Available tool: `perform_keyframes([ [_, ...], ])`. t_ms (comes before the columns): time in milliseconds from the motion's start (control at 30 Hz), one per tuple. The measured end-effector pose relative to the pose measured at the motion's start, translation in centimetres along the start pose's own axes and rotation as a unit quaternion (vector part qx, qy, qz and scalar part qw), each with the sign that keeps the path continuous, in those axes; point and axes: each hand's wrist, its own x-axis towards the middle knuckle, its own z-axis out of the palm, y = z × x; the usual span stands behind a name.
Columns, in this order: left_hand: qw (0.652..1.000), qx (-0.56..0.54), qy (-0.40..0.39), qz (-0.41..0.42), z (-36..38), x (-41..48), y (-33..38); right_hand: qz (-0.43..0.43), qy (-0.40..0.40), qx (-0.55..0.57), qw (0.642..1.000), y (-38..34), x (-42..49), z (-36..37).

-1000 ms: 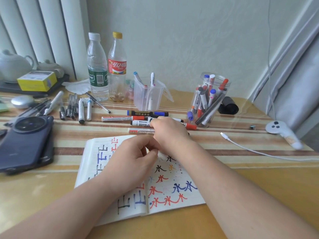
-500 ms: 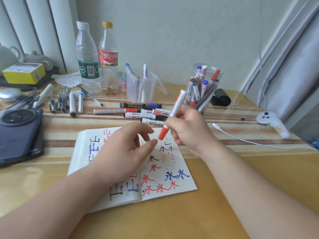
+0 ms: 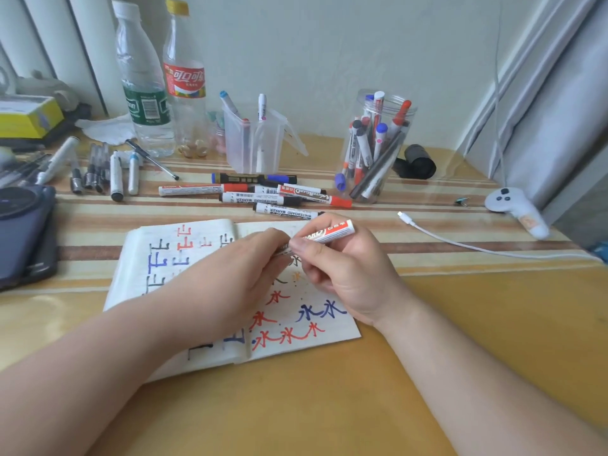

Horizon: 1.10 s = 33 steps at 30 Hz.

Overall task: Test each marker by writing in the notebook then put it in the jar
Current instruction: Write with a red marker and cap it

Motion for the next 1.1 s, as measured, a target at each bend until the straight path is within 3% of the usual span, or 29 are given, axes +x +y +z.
perform_keyframes([
  [467,0.996,-0.077,0.041,0.009,0.4,0.5,0.6,-0.027,0.005,0.056,0.998,-0.4,-0.1,-0.3],
  [533,0.995,-0.093,0.02,0.002,0.3,0.4,0.2,-0.039,0.014,0.046,0.998,-0.3,-0.2,-0.5],
  [767,0.982,-0.177,-0.061,-0.01,0.0,-0.4,-0.2,-0.044,0.162,0.064,0.984,-1.9,0.4,-4.0],
  [833,0.98,-0.183,-0.077,-0.013,-0.1,-0.3,-0.1,-0.019,0.139,0.035,0.989,-3.2,0.1,-5.1],
  [1000,0.977,-0.189,-0.096,-0.015,-0.3,-0.7,0.2,0.107,-0.043,-0.024,0.993,-4.6,-2.6,-5.9],
  [1100,0.978,-0.182,-0.104,-0.017,-0.4,-0.8,0.4,0.144,-0.042,-0.046,0.988,-3.2,-4.9,-5.4],
])
